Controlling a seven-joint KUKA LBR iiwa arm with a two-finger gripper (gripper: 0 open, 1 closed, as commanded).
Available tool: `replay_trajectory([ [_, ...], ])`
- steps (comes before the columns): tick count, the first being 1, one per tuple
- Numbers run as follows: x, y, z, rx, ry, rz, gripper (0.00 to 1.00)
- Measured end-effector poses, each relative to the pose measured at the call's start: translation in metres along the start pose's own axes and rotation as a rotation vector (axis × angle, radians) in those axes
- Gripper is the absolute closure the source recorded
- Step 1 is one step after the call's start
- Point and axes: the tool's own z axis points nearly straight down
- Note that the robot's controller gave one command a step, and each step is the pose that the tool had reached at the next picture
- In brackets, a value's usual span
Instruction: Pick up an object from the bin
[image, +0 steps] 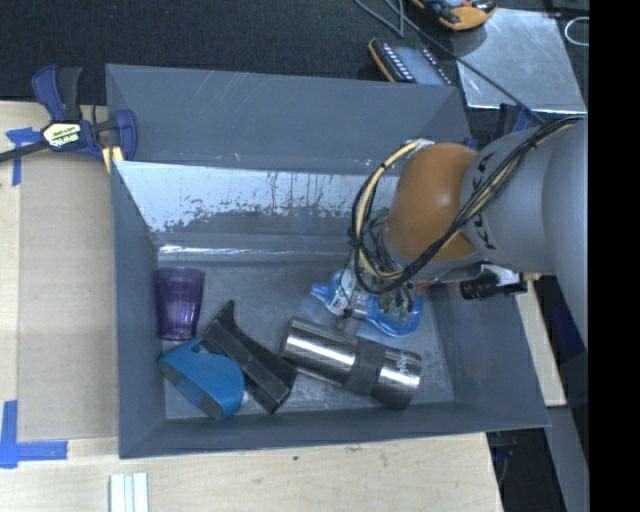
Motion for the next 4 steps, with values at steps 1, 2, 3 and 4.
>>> replay_trajectory([
  [1, 0.001, 0.000, -0.003, 0.000, 0.001, 0.000, 1.00],
  [2, 0.003, -0.001, -0.020, 0.003, 0.012, -0.001, 1.00],
  [3, 0.001, -0.001, -0.041, 0.001, 0.005, 0.000, 1.00],
  [4, -0.001, 0.000, -0.051, 0.000, -0.002, -0.001, 1.00],
])
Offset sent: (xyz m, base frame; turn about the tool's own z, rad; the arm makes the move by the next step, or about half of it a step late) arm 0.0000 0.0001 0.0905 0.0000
